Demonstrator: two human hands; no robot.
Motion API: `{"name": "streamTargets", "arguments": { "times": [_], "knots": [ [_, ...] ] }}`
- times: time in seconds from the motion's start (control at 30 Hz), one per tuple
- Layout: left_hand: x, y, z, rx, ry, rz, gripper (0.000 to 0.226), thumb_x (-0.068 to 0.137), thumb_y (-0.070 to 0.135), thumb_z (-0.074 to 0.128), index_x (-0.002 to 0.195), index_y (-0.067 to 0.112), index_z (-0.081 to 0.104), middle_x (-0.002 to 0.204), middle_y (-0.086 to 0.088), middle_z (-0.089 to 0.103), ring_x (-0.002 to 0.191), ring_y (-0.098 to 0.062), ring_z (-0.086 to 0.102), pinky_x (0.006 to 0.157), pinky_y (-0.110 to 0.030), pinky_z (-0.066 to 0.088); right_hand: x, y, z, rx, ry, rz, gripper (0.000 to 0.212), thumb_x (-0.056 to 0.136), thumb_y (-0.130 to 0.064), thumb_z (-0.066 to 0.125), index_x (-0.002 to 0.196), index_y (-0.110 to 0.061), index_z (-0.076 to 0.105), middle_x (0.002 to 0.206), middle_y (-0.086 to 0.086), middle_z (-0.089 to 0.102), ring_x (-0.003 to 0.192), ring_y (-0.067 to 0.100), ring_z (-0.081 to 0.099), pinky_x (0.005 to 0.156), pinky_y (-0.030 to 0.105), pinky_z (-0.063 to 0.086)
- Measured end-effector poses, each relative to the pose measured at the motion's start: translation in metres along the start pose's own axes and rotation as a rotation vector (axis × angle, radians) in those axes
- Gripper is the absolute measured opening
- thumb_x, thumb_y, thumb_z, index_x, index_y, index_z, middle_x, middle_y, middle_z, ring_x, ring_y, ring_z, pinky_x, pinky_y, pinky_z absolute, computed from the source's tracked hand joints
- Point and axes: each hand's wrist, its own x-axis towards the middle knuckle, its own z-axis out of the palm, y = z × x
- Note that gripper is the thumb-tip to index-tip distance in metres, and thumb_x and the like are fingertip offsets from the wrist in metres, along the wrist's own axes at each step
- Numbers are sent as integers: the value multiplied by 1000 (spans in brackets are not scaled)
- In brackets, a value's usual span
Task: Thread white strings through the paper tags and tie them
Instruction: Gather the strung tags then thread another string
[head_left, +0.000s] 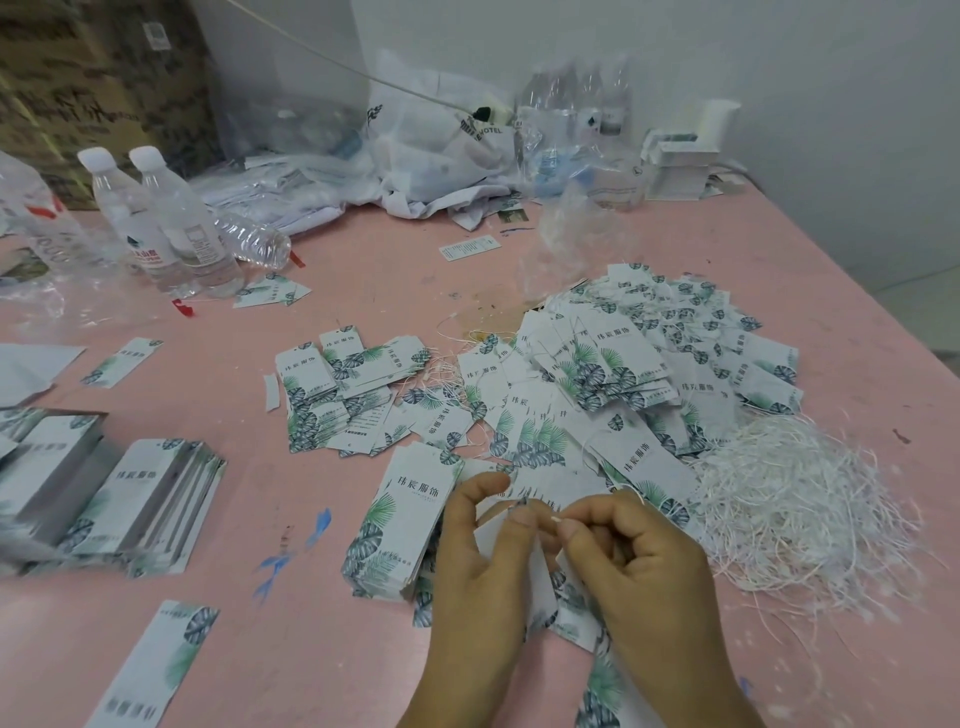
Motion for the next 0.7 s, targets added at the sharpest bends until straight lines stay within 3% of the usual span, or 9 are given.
{"name": "streamTargets", "arguments": {
  "times": [0.07,0.17,0.23,0.47,0.6,0.7],
  "knots": [
    [-1,-3,1,71,32,-11,31,76,66,51,91,40,60,84,8,72,72,-10,67,66,-29,54,-1,3,0,-57,-4,-38,15,80,-20,78,81,-33,71,61,3,58,50,8,48,48,23,44],
    [0,-8,1,107,42,-6,57,76,88,37,81,35,58,69,7,60,64,-14,56,61,-38,45,-2,4,3,-158,-13,-105,11,79,-24,72,84,-33,69,64,-5,52,53,3,44,52,11,38],
    [1,-12,1,111,20,-3,63,76,92,34,80,33,57,70,6,59,67,-15,55,63,-39,45,-2,4,6,-222,-9,-128,10,77,-25,69,83,-33,67,65,-5,51,54,3,45,53,9,36],
    [1,-8,4,-115,-59,-90,48,90,66,48,87,20,60,85,-16,61,83,-26,58,74,-42,46,-2,3,6,-251,42,-131,15,77,-19,73,80,-32,67,65,-5,51,53,4,46,52,9,36],
    [2,-5,4,-145,-99,-53,23,88,36,55,90,14,63,92,-19,67,88,-31,62,76,-41,48,-1,2,3,-179,28,-79,30,76,-6,78,78,-35,69,60,-4,49,51,5,44,51,11,37],
    [3,-1,4,-129,-120,0,15,81,27,65,90,15,67,105,-16,72,96,-30,68,83,-36,54,0,0,0,-92,19,-22,32,76,-4,78,75,-35,71,57,-4,51,50,4,44,48,11,37]
  ]
}}
